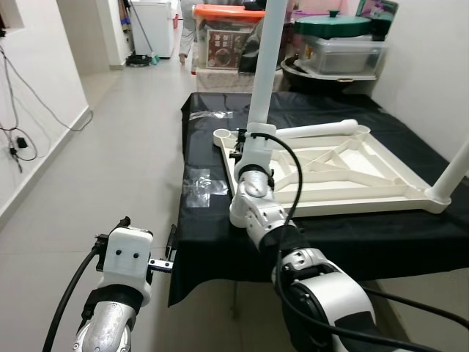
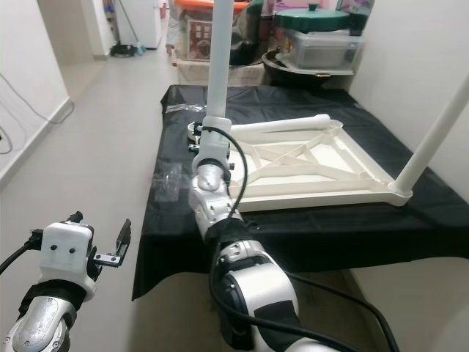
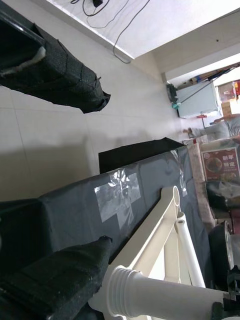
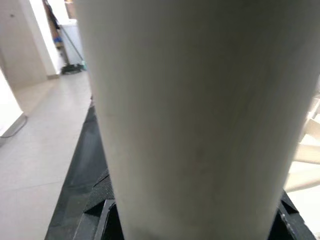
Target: Building children table
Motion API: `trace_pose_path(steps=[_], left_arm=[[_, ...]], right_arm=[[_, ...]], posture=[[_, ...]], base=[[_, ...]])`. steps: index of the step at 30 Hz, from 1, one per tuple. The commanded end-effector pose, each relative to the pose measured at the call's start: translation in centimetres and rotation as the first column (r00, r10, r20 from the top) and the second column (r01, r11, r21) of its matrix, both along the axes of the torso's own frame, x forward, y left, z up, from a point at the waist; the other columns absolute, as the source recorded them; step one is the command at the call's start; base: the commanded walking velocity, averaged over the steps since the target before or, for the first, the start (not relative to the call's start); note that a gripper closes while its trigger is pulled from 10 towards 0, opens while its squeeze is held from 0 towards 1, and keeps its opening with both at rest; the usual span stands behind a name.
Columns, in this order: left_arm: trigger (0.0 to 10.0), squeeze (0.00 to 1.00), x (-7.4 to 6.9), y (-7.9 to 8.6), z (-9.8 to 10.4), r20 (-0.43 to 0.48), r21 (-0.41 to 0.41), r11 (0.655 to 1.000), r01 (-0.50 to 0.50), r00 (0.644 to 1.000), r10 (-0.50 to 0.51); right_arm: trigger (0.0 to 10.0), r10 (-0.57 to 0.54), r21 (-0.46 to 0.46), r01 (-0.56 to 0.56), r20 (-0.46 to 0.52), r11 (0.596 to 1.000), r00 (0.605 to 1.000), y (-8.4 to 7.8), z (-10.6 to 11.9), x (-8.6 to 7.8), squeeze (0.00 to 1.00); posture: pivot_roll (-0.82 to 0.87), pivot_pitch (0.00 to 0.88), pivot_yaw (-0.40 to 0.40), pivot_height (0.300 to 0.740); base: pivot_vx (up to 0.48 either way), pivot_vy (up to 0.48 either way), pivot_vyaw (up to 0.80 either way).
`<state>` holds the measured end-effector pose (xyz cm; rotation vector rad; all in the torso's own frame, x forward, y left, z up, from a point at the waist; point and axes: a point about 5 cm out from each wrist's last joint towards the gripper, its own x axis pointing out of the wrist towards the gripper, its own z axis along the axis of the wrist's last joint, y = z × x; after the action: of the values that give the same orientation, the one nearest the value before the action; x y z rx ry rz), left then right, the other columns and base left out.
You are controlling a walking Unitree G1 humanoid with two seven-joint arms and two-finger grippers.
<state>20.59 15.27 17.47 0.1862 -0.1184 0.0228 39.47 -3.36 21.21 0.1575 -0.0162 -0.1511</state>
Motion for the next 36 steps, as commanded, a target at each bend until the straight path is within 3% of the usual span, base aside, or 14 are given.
trace_pose_path(steps=[1,4,5,13,14,15,25,28,30,31,32,34,35,36], left_arm=[[10.0,0.00,0.1,-0.2,-0.3,-0.011,0.008,1.000,0.002,1.000,-0.001],[10.0,0.00,0.1,-0.2,-0.3,-0.012,0.009,1.000,0.004,1.000,-0.004],[10.0,0.00,0.1,-0.2,-0.3,-0.013,0.010,1.000,0.007,1.000,-0.006],[10.0,0.00,0.4,-0.4,-0.3,-0.008,0.003,1.000,0.015,1.000,-0.015],[10.0,0.00,0.4,-0.6,-0.6,-0.017,-0.004,1.000,0.026,1.000,-0.026],[10.0,0.00,0.4,-0.7,-0.6,-0.022,-0.005,0.999,0.033,0.999,-0.034],[10.0,0.00,0.5,-0.5,-0.6,-0.025,0.005,0.999,0.034,0.999,-0.034],[10.0,0.00,0.8,-0.5,-0.7,-0.018,0.004,1.000,0.024,1.000,-0.024],[10.0,0.00,0.8,-0.5,-0.7,-0.018,0.004,1.000,0.024,1.000,-0.024],[10.0,0.00,0.9,-0.6,-0.8,-0.016,-0.001,1.000,0.023,1.000,-0.023],[10.0,0.00,0.9,-0.6,-0.8,-0.016,-0.001,1.000,0.023,1.000,-0.023],[10.0,0.00,1.1,-1.0,-0.9,-0.014,-0.006,1.000,0.029,0.999,-0.029],[10.0,0.00,1.1,-1.0,-0.9,-0.014,-0.006,1.000,0.029,0.999,-0.029],[10.0,0.00,1.1,-1.0,-0.9,-0.012,-0.007,1.000,0.030,0.999,-0.030]], right_arm=[[0.0,-0.059,0.125,0.076,-0.132,0.989,0.989,-0.5,-2.5,-0.4,0.00],[0.0,-0.057,0.116,0.071,-0.124,0.991,0.991,-0.3,-2.3,-0.5,0.00],[10.0,-0.054,0.108,0.067,-0.117,0.992,0.992,-0.2,-2.2,-0.5,0.00],[10.0,0.034,0.057,-0.035,0.019,0.998,0.999,-0.5,-0.5,-0.1,0.00],[10.0,0.078,0.018,-0.080,0.069,0.997,0.995,-0.9,0.0,0.0,1.00],[10.0,0.113,-0.002,-0.114,0.095,0.994,0.989,-1.3,0.2,0.2,0.00],[10.0,0.419,0.007,-0.425,0.159,0.905,0.894,-2.1,1.1,0.9,0.00],[10.0,0.683,-0.078,-0.680,0.153,0.729,0.714,-3.1,1.8,1.0,0.00],[10.0,0.683,-0.078,-0.680,0.153,0.729,0.714,-3.1,1.8,1.0,0.00],[10.0,0.761,-0.116,-0.752,0.134,0.648,0.635,-3.3,2.0,0.9,0.00],[10.0,0.761,-0.116,-0.752,0.134,0.648,0.635,-3.3,2.0,0.9,0.00],[10.0,0.861,-0.107,-0.856,0.117,0.506,0.495,-3.2,2.5,0.6,0.00],[10.0,0.861,-0.107,-0.856,0.117,0.506,0.495,-3.2,2.5,0.6,0.00],[10.0,0.903,-0.087,-0.902,0.116,0.424,0.413,-3.0,2.9,0.4,0.00]], posture=[[0.10,0.063,-0.046,0.740],[0.10,0.063,-0.046,0.740],[0.10,0.063,-0.046,0.740],[0.05,0.062,-0.044,0.740],[0.02,0.063,-0.016,0.740],[0.03,0.060,-0.013,0.740],[0.06,0.056,-0.007,0.740],[0.06,0.044,-0.032,0.740],[0.06,0.044,-0.032,0.740],[0.05,0.040,-0.035,0.740],[0.05,0.040,-0.035,0.740],[0.05,0.035,-0.041,0.740],[0.05,0.035,-0.041,0.740],[0.06,0.028,-0.051,0.740]], base=[[0.000,0.000,0.00],[0.000,0.000,0.00],[0.000,0.000,0.00],[0.000,0.000,0.00],[0.000,0.000,0.00],[0.000,0.000,0.00],[0.000,0.000,0.00],[0.000,0.000,0.00],[0.000,0.000,0.00],[0.000,0.000,0.00],[0.000,0.000,0.00],[0.000,0.000,0.00],[0.000,0.000,0.00],[0.000,0.000,0.00]])
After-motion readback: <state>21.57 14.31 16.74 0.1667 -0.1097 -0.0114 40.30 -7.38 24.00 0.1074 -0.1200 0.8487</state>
